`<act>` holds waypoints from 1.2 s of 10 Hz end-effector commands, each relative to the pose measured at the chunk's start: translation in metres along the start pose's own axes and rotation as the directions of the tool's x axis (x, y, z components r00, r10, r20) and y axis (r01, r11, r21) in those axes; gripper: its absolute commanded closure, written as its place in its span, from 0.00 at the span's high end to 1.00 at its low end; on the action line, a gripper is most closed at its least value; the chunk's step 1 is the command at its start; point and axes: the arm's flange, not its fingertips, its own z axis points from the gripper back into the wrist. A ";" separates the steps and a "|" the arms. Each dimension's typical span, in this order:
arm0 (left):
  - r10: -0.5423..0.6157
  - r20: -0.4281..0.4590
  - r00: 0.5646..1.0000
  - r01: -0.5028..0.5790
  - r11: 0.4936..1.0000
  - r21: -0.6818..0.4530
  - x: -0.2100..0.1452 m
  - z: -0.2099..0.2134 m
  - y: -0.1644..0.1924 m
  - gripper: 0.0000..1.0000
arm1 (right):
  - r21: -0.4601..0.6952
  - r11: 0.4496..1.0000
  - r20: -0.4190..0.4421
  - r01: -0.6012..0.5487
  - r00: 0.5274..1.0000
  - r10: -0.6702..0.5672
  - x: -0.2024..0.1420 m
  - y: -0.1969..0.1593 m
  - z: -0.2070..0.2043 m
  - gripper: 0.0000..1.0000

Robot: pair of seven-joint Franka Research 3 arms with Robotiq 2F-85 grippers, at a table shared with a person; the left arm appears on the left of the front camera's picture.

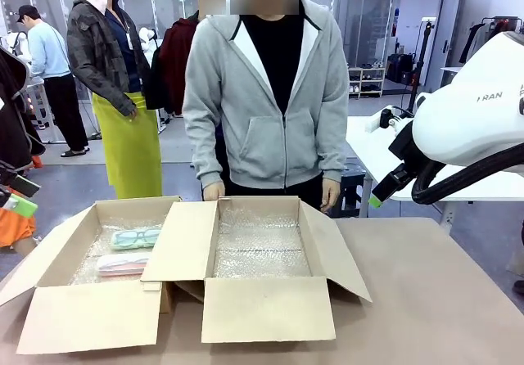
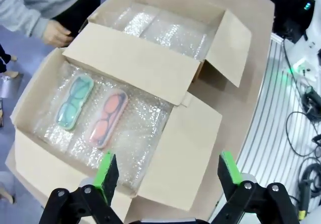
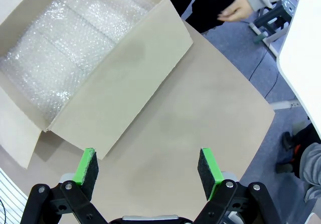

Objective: Pack the glasses set securely to prepare it for shipping.
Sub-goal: Position the Package Box on the left side of the table.

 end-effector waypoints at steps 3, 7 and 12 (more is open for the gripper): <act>0.006 0.003 1.000 -0.006 1.000 -0.001 0.001 0.004 0.001 1.00 | -0.007 1.000 -0.006 0.012 1.000 -0.012 0.002 0.002 0.001 1.00; 0.006 0.003 1.000 -0.006 1.000 -0.001 0.001 0.004 0.001 1.00 | -0.007 1.000 -0.006 0.012 1.000 -0.012 0.002 0.002 0.001 1.00; 0.006 0.003 1.000 -0.006 1.000 -0.001 0.001 0.004 0.001 1.00 | -0.007 1.000 -0.006 0.012 1.000 -0.012 0.002 0.002 0.001 1.00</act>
